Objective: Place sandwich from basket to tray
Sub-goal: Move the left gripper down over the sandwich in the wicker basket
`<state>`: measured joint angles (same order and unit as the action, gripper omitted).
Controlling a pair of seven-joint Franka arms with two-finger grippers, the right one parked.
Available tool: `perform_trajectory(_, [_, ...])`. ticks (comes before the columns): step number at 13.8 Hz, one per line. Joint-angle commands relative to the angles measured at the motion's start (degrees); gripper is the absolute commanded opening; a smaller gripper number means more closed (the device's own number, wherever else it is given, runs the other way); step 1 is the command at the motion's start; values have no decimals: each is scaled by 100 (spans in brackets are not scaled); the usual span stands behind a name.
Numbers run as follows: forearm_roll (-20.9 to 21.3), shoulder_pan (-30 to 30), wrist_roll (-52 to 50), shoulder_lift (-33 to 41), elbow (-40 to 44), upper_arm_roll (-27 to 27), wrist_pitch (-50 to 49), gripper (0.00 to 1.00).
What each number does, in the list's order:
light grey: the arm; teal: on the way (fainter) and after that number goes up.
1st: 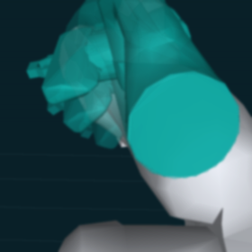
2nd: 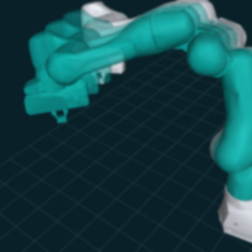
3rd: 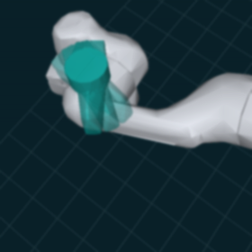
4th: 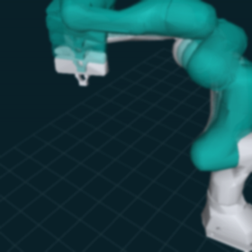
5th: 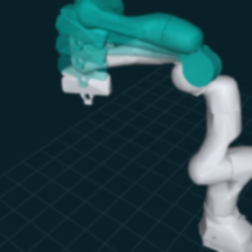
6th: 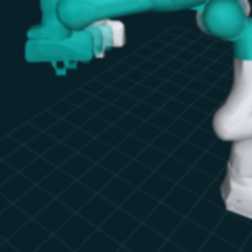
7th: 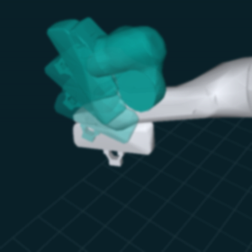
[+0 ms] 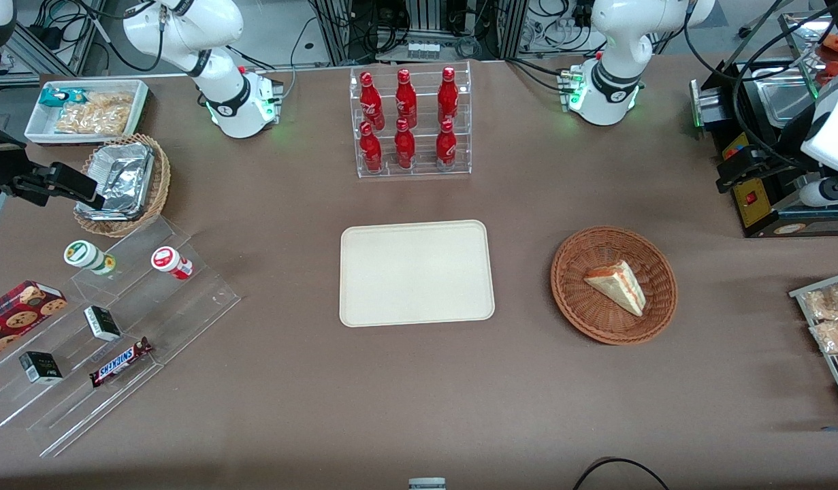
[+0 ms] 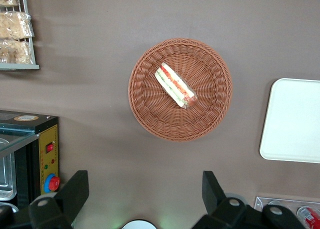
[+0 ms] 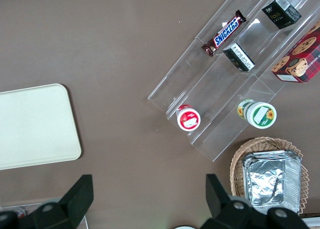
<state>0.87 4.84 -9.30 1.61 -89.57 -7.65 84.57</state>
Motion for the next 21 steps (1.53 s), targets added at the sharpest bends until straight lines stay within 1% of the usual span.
perform_trajectory(1, [89,52,42,-116,64,-70,-107,100])
perform_trajectory(5, [36,43,33,-572,-7,-70,147,100])
perform_trajectory(7, [80,-9,-106,-775,-304,-70,515,100])
perform_trajectory(9, [80,-132,-658,-767,-997,-87,1452,100])
perform_trajectory(11, [80,-159,-1570,-715,-1727,-87,2472,100])
perform_trajectory(13, [80,-229,-2433,-714,-2150,-105,3037,100])
perform_trajectory(15, [-8,-229,-2995,-601,-2703,-105,3660,100])
perform_trajectory(18, [9,-317,-4252,-661,-3468,-114,4785,100])
perform_trajectory(19, [10,-335,-4499,-783,-3583,-114,5006,100])
perform_trajectory(21, [10,-344,-4572,-977,-3786,-114,5420,100])
